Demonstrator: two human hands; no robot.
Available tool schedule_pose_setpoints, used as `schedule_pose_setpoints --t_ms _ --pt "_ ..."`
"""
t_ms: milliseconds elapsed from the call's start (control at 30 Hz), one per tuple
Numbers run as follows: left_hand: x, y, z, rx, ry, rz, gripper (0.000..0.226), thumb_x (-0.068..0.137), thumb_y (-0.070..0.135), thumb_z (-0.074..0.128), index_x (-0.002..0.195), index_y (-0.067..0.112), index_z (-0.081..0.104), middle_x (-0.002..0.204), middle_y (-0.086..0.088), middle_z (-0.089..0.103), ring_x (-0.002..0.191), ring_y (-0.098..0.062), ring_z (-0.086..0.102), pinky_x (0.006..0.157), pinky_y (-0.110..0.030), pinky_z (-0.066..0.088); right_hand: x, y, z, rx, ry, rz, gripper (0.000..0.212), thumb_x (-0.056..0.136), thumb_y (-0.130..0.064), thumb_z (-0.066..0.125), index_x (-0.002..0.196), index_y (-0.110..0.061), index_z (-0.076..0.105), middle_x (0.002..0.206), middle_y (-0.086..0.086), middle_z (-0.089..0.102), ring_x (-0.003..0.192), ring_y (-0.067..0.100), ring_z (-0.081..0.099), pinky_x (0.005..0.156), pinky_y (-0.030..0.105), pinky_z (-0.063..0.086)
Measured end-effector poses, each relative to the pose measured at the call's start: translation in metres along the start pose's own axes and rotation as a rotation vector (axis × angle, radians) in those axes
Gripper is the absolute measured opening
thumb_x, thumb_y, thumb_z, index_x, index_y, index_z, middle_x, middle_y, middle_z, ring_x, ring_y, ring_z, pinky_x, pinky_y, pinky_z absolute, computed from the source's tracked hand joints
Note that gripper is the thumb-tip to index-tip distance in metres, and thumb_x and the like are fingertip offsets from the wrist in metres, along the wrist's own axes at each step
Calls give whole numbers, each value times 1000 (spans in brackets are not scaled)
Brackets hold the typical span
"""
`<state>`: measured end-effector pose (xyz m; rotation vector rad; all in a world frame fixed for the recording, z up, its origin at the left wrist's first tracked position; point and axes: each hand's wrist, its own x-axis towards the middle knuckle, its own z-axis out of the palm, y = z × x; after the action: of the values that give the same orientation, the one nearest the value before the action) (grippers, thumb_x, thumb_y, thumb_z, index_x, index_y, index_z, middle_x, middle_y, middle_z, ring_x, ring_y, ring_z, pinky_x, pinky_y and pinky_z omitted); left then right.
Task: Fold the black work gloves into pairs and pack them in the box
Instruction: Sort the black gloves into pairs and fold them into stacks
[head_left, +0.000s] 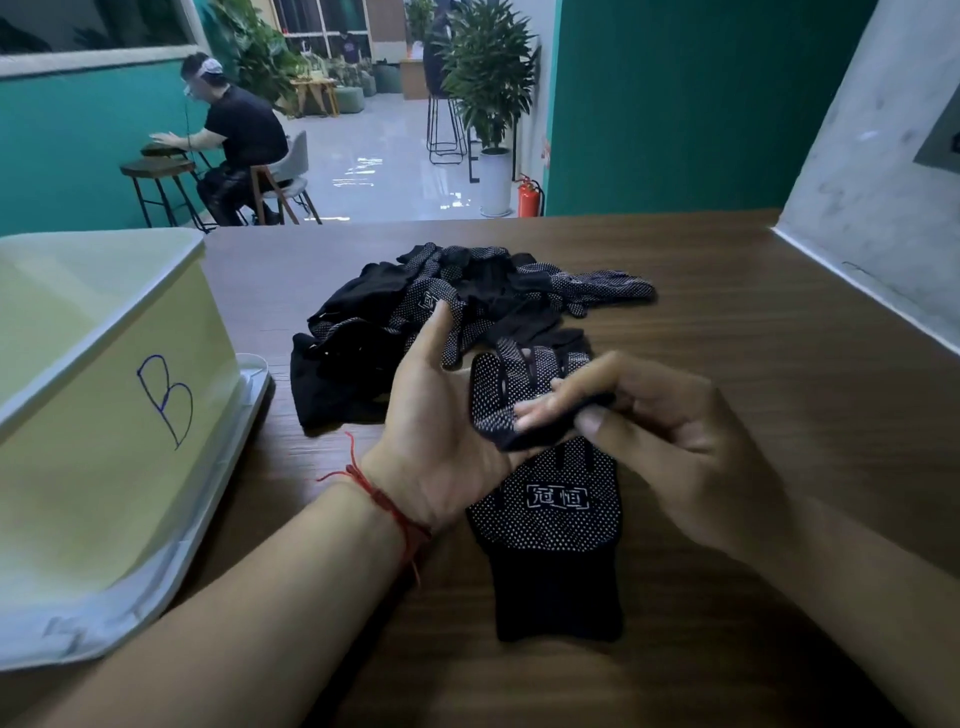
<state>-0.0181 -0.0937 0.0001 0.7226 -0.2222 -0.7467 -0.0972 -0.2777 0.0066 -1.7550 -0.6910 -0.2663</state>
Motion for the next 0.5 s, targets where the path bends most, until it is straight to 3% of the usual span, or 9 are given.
schedule_pose_setpoints --t_ms 100,167,333,433,500 --pt "-2 -3 1 -25 24 22 88 99 74 41 140 0 61 138 -25 65 129 -41 63 115 -52 46 -1 6 -5 -227 -136 -109 25 92 12 65 106 -5 77 114 2 81 123 16 73 114 40 50" --pt "-4 -6 -2 -32 44 59 83 99 72 43 135 0 62 132 -26 66 121 -41 66 115 -55 46 -1 8 -7 -301 -187 -156 30 85 15 71 104 -6 78 116 0 80 122 13 72 113 39 51" --pt "-1 -8 -5 -31 64 30 84 104 68 33 157 4 43 155 -26 50 144 -43 49 124 -56 33 -2 10 -8 -321 -254 -131 31 78 15 74 100 -6 80 111 -2 80 115 13 74 99 40 60" --pt "-1 -7 -9 -40 72 -11 84 105 67 32 154 2 48 156 -27 50 147 -43 45 128 -58 25 -2 8 -9 -286 -270 -91 30 80 14 72 99 -8 79 108 -2 81 108 15 77 93 40 62" --pt "-2 -7 -12 -4 81 -56 91 101 72 37 149 -4 52 151 -31 53 144 -46 49 125 -59 29 -3 7 -8 -297 -300 -73 30 81 11 72 101 -10 80 107 -3 81 106 15 77 91 40 62"
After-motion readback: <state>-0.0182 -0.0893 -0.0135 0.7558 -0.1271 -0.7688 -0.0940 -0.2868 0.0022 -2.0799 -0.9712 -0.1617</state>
